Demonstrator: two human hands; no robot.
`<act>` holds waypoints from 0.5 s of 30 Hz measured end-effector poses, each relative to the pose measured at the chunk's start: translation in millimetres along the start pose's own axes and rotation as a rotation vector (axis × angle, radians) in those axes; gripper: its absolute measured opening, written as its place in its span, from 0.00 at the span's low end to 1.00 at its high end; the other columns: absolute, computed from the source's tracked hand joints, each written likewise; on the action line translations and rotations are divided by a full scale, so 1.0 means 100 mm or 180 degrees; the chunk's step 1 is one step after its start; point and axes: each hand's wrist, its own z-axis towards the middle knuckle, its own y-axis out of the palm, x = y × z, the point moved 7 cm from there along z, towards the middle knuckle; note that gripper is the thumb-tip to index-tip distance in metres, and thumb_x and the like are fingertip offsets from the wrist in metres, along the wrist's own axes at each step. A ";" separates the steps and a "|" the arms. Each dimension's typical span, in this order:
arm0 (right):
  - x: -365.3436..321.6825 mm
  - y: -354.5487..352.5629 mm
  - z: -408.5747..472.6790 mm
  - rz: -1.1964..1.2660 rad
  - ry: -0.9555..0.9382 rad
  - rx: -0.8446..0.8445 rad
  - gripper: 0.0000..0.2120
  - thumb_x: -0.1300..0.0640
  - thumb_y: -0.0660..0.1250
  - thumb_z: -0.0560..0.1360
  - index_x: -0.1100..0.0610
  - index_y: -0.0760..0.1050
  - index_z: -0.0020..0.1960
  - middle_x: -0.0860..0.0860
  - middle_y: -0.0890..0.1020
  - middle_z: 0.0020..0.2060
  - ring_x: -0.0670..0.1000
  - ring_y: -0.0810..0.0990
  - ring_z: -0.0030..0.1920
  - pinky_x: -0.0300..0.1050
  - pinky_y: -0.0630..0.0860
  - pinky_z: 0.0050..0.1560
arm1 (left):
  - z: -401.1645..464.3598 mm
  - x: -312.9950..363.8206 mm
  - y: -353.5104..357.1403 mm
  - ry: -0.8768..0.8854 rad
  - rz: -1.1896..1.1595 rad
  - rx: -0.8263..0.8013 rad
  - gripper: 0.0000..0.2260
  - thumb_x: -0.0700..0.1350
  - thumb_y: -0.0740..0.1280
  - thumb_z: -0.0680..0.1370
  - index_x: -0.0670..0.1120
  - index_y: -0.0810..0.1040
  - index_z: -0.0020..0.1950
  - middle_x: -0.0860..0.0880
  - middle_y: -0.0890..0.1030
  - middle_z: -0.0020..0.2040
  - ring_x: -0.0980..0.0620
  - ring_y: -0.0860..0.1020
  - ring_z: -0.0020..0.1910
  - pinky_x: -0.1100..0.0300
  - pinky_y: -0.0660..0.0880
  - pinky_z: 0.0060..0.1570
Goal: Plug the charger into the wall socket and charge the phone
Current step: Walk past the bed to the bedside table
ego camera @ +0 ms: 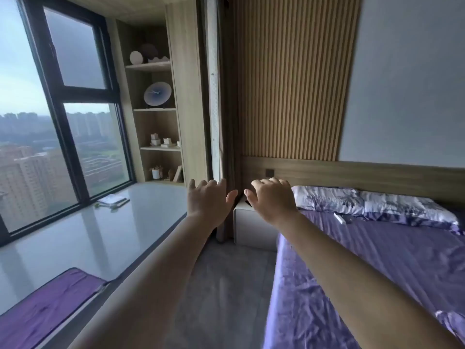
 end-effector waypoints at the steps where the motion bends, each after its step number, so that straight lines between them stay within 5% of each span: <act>1: -0.11 0.04 -0.02 0.0017 0.0016 -0.0025 0.19 0.46 0.54 0.78 0.59 0.76 0.52 0.57 0.83 0.49 0.59 0.77 0.55 0.53 0.67 0.56 | -0.05 -0.10 0.01 0.0026 -0.0020 -0.0007 0.24 0.62 0.51 0.78 0.49 0.73 0.63 0.46 0.83 0.55 0.45 0.79 0.58 0.45 0.66 0.67; 11: -1.17 0.46 -0.38 -0.0089 0.0246 -0.0304 0.20 0.45 0.55 0.77 0.58 0.76 0.55 0.57 0.82 0.52 0.60 0.76 0.57 0.52 0.68 0.55 | -0.56 -1.09 0.31 0.0317 -0.0173 -0.0182 0.22 0.61 0.55 0.78 0.48 0.76 0.61 0.45 0.84 0.54 0.45 0.80 0.57 0.44 0.65 0.66; 15: -1.47 0.65 -0.56 -0.0020 0.0365 -0.0493 0.20 0.45 0.56 0.77 0.58 0.75 0.57 0.57 0.82 0.54 0.59 0.76 0.58 0.52 0.68 0.55 | -0.79 -1.36 0.49 0.0424 -0.0227 -0.0302 0.19 0.61 0.56 0.77 0.48 0.77 0.53 0.46 0.85 0.47 0.45 0.81 0.49 0.46 0.67 0.63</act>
